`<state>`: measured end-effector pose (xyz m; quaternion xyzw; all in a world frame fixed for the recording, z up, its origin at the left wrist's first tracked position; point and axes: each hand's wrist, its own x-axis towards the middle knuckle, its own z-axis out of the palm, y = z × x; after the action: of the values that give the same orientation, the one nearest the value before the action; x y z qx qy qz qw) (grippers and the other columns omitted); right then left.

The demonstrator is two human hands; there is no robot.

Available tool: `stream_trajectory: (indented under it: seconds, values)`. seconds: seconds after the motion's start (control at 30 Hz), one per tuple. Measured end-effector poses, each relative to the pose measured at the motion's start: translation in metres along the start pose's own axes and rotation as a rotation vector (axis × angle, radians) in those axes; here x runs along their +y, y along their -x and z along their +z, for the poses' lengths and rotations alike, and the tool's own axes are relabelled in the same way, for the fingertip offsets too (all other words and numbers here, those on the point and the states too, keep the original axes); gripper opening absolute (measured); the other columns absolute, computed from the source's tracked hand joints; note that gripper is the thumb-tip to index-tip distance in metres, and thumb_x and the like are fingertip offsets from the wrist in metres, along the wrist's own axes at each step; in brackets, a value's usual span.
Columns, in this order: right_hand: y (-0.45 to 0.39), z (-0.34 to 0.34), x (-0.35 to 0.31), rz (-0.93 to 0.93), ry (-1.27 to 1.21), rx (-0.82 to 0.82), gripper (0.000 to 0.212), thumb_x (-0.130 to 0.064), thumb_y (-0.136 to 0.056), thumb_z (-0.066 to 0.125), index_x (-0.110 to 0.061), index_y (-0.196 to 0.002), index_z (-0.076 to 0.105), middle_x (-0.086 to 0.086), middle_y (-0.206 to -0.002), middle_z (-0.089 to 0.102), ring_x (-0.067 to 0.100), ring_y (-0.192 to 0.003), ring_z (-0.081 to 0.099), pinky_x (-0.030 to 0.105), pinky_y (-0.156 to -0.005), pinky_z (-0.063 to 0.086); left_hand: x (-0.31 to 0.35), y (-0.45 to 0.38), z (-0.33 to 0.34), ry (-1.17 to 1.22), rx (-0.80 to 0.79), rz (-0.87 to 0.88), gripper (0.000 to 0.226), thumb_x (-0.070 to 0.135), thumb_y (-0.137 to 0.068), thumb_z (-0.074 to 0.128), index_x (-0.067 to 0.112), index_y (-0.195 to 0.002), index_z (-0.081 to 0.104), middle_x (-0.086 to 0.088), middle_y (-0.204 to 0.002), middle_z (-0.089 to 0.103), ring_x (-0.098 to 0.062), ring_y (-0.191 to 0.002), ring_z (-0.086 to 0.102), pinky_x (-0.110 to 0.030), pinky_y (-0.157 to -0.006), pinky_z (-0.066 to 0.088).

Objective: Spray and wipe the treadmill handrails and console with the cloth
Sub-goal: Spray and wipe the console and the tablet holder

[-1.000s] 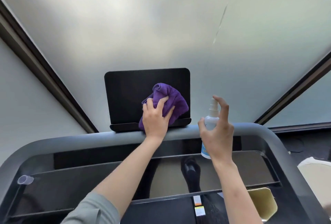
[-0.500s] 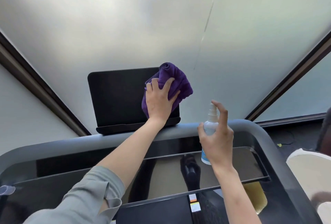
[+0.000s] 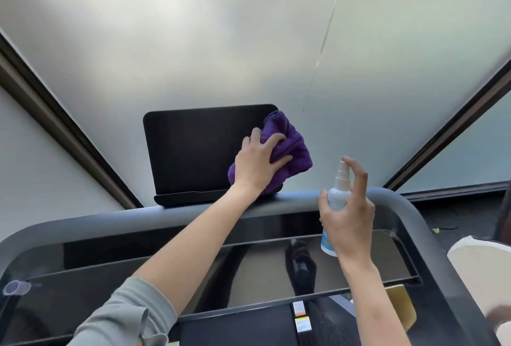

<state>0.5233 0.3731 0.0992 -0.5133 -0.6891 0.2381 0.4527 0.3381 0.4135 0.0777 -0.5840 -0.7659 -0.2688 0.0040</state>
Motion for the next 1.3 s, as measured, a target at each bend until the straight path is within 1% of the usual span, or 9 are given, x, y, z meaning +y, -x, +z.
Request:
stream_trajectory:
  seconds: [0.1,0.27,0.43,0.7,0.8,0.9,1.0,1.1,1.3]
  values:
    - [0.003,0.003,0.001,0.005,0.003,-0.02,0.063,0.001,-0.085,0.065,-0.032,-0.132,0.038,-0.006,-0.061,0.051,0.028,-0.052,0.054,0.048,-0.061,0.055,-0.005,0.022,0.023,-0.105,-0.084,-0.003,0.049,0.056,-0.089,0.056,0.034,-0.132,0.051,-0.007,-0.128,0.043,-0.026,-0.11,0.043,-0.035,-0.07,0.045]
    - [0.008,0.008,-0.002,0.012,-0.002,-0.031,0.063,0.0,-0.085,0.065,-0.032,-0.132,0.038,0.003,-0.061,0.054,0.03,-0.054,0.056,0.049,-0.062,0.055,-0.012,0.038,0.013,0.158,-0.052,-0.063,0.031,0.049,-0.086,0.063,0.03,-0.111,0.06,-0.002,-0.109,0.049,-0.026,-0.092,0.055,-0.038,-0.07,0.05]
    - [0.007,0.013,-0.006,0.015,0.0,-0.043,0.065,0.001,-0.085,0.065,-0.033,-0.133,0.037,0.004,-0.061,0.054,0.03,-0.055,0.057,0.05,-0.063,0.055,-0.042,0.068,-0.024,0.243,0.172,-0.114,0.028,0.049,-0.084,0.067,0.033,-0.107,0.063,0.007,-0.094,0.042,-0.015,-0.073,0.053,-0.028,-0.06,0.045]
    - [0.047,0.023,0.002,0.06,0.087,-0.079,0.067,-0.004,-0.085,0.066,-0.04,-0.134,0.037,-0.004,-0.071,0.056,0.022,-0.063,0.057,0.036,-0.058,0.049,-0.099,0.141,-0.053,0.373,0.266,-0.325,0.031,0.054,-0.08,0.063,0.039,-0.106,0.059,0.009,-0.1,0.046,0.002,-0.078,0.055,-0.019,-0.074,0.044]
    - [0.056,0.029,0.002,0.102,0.114,-0.065,0.066,-0.005,-0.085,0.066,-0.04,-0.134,0.038,-0.003,-0.073,0.056,0.026,-0.064,0.057,0.036,-0.059,0.048,-0.086,0.137,-0.038,0.37,0.185,-0.254,0.03,0.047,-0.083,0.067,0.032,-0.108,0.062,0.007,-0.099,0.043,-0.01,-0.077,0.056,-0.029,-0.072,0.051]
    - [0.055,0.033,-0.005,0.092,0.12,-0.062,0.066,-0.005,-0.085,0.066,-0.038,-0.133,0.037,-0.001,-0.073,0.057,0.028,-0.064,0.057,0.037,-0.061,0.048,-0.048,0.109,-0.008,0.266,0.139,-0.109,0.029,0.042,-0.085,0.069,0.026,-0.109,0.067,-0.001,-0.1,0.049,-0.022,-0.085,0.055,-0.035,-0.065,0.052]
    - [0.048,0.032,-0.01,0.072,0.128,-0.056,0.066,-0.004,-0.085,0.066,-0.038,-0.133,0.035,0.001,-0.073,0.058,0.028,-0.064,0.058,0.04,-0.064,0.051,-0.017,0.08,0.024,0.057,0.103,-0.014,0.033,0.041,-0.084,0.071,0.023,-0.111,0.069,-0.013,-0.106,0.057,-0.032,-0.089,0.055,-0.04,-0.073,0.051]
    - [0.043,0.03,-0.013,0.06,0.135,-0.048,0.066,-0.004,-0.086,0.067,-0.037,-0.132,0.033,0.001,-0.07,0.057,0.029,-0.062,0.059,0.045,-0.065,0.054,-0.011,0.067,0.035,-0.031,0.066,-0.027,0.035,0.045,-0.084,0.07,0.024,-0.112,0.068,-0.014,-0.107,0.057,-0.031,-0.089,0.055,-0.041,-0.074,0.049]
    - [0.044,0.032,-0.015,0.054,0.13,-0.072,0.066,-0.004,-0.086,0.067,-0.037,-0.132,0.032,0.004,-0.072,0.058,0.03,-0.063,0.06,0.049,-0.066,0.056,-0.033,0.065,0.028,-0.055,0.044,0.077,0.027,0.041,-0.084,0.07,0.021,-0.102,0.068,-0.013,-0.101,0.058,-0.029,-0.081,0.055,-0.037,-0.062,0.048]
